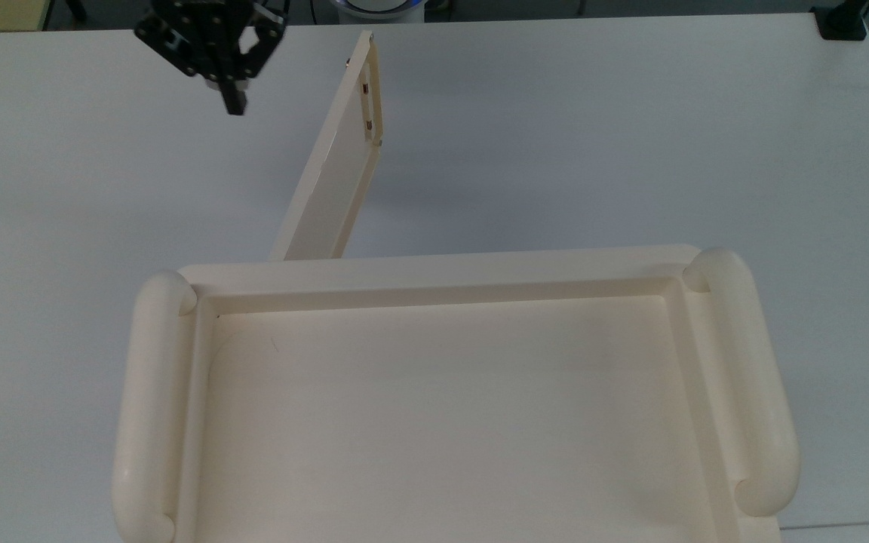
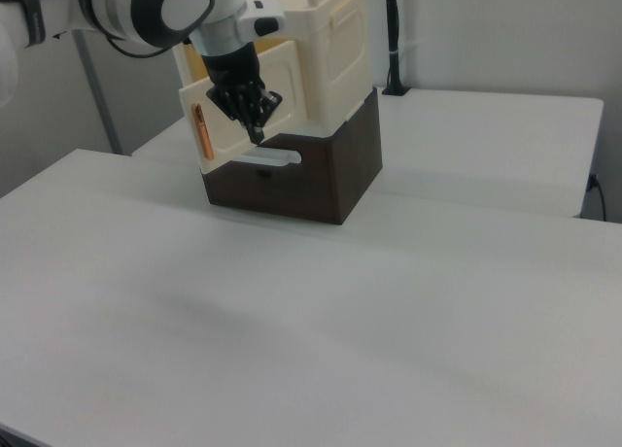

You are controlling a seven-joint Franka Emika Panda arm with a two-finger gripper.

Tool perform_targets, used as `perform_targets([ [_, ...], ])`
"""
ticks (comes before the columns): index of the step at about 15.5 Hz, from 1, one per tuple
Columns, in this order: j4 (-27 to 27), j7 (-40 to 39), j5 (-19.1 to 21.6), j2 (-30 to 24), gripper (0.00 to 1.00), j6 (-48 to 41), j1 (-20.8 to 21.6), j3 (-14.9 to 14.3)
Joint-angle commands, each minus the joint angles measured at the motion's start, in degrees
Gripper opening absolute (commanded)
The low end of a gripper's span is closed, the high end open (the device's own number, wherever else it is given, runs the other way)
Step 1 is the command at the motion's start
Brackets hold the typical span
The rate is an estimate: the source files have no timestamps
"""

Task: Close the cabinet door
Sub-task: 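Lower the gripper beside the outer face of the open cream door, then push the cream door with the gripper, swinging it shut against the cabinet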

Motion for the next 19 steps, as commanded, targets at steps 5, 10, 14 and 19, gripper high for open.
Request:
perform_targets([
  [5,-0.2,-1.4,4.0,1.3,0.0,2.9,6.7,-0.5],
  [10,-0.1,-1.0,5.2,2.4,0.0,9.3,10.9,-0.5],
  [14,-0.1,0.9,4.8,4.3,0.0,16.6,14.6,-0.5],
  [19,3.9,0.9,4.4,8.9,0.0,23.1,17.5,-0.5],
])
